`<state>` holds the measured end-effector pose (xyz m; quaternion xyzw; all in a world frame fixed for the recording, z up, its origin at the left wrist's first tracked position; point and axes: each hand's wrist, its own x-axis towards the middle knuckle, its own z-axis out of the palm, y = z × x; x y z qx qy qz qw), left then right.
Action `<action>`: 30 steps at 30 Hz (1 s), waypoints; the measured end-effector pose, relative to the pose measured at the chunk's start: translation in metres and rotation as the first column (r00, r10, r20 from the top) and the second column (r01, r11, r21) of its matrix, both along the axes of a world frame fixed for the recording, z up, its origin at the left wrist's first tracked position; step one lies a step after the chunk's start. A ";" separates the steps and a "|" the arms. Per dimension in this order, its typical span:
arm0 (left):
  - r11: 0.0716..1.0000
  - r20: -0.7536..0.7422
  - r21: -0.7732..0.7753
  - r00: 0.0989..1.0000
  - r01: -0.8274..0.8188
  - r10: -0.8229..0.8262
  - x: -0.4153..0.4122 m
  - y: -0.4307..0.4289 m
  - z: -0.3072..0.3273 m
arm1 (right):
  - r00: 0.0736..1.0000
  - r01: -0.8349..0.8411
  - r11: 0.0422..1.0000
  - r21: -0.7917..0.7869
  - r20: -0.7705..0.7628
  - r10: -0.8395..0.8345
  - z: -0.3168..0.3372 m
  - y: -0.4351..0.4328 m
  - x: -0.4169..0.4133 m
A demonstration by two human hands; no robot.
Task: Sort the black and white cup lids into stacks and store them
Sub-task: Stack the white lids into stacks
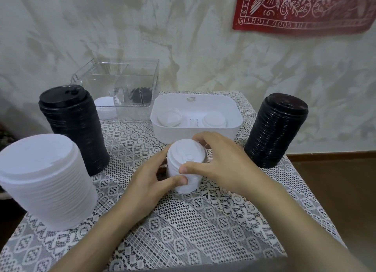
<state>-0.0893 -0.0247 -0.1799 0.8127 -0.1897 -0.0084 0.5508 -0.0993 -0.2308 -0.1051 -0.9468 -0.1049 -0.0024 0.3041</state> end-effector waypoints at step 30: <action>0.996 -0.048 -0.080 0.998 -0.030 0.026 -0.001 -0.004 0.003 | 0.994 -0.013 0.984 0.180 0.108 -0.007 0.018 0.000 0.111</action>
